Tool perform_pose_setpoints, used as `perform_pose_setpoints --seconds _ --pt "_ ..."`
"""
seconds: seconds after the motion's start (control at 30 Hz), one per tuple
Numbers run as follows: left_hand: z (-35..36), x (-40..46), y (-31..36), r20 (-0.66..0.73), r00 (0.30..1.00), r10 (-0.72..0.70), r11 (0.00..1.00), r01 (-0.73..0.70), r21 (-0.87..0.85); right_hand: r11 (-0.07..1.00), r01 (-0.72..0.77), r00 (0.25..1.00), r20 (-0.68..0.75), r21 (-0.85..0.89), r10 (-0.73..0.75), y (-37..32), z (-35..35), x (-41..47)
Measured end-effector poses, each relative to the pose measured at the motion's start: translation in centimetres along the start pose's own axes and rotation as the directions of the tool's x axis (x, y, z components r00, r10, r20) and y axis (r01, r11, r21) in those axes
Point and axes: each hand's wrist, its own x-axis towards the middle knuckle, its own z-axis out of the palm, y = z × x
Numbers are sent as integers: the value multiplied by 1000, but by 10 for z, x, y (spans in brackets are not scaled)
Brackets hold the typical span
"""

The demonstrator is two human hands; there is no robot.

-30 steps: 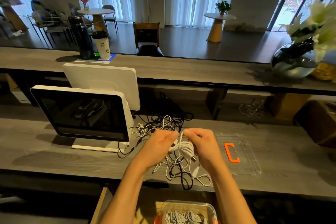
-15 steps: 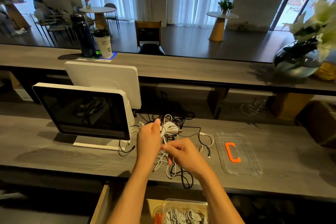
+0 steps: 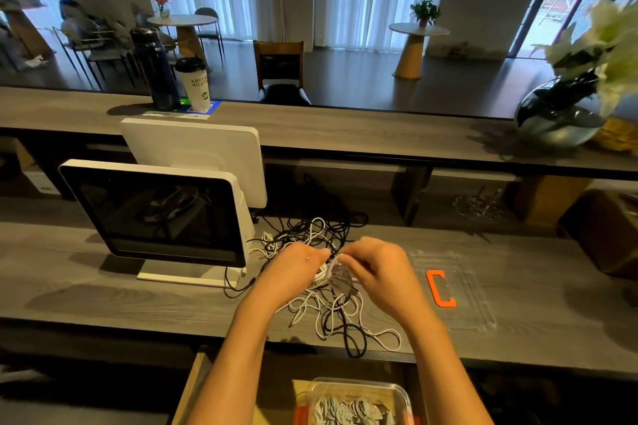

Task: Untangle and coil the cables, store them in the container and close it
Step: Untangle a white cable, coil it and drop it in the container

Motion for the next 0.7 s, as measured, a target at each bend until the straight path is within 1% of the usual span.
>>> perform_pose_setpoints --seconds 0.03,0.1,0.2,0.33,0.4,0.43,0.5,0.6,0.63,0.67,0.7 --pt "-1 -2 2 28 999 25 1000 -24 -15 993 -54 997 -52 105 60 2 0 0" --pt "-2 -5 3 91 993 68 992 -58 -110 933 -135 981 -85 333 173 6 -2 0" --pt "-2 -10 2 201 969 140 929 -58 -366 776 -194 969 -4 600 245 6 -5 -2" --pt "3 -13 -1 229 939 256 810 -80 -581 623 -218 969 92 751 229 8 2 -2" --pt "6 -15 0 199 936 291 744 -90 -662 576 -217 971 114 788 210 7 10 -2" --pt "7 -15 1 166 945 282 705 -86 -704 577 -208 972 101 790 211 8 14 -1" --pt "12 -14 4 92 979 180 598 -35 -801 582 -168 977 54 796 208 9 24 -1" --pt "18 -9 6 69 997 -22 358 73 -931 564 -139 985 54 814 165 5 33 -3" --pt "20 -7 6 63 994 -89 322 89 -943 580 -131 988 59 804 142 2 36 -5" --pt "22 -6 5 40 987 -153 327 89 -941 597 -132 989 64 791 134 -1 38 -5" --pt "25 -6 6 2 979 -205 360 77 -930 622 -141 985 48 770 164 -5 41 -5"
